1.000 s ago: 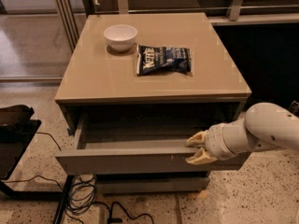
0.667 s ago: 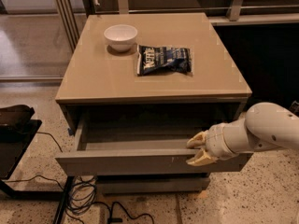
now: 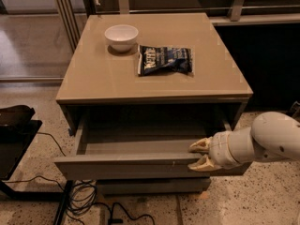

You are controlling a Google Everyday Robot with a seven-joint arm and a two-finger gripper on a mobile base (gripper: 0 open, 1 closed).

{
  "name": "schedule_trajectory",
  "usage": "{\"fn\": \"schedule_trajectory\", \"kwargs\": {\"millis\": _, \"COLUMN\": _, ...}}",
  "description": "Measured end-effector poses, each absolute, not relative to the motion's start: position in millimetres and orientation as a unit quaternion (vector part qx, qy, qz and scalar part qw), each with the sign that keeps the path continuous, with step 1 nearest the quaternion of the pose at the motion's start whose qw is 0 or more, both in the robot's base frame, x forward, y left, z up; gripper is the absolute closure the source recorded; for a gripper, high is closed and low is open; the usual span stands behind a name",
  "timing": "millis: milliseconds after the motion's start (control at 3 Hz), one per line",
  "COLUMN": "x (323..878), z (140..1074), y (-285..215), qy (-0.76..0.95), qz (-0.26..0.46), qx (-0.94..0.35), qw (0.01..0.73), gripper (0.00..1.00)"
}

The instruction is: Open top drawer

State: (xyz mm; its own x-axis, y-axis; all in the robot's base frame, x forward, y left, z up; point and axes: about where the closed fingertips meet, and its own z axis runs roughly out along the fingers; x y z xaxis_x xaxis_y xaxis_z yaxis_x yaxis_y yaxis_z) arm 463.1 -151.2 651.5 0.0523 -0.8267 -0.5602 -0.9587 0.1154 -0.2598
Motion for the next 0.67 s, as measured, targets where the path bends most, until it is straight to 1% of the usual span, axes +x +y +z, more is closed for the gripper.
{"fn": "schedule_trajectory", "kwargs": {"millis": 667, "x": 463.1, "z": 651.5, "y": -151.1, "qy": 0.680, "qz": 0.107, "qx": -0.656, "qw": 0.309, "gripper": 0.35}}
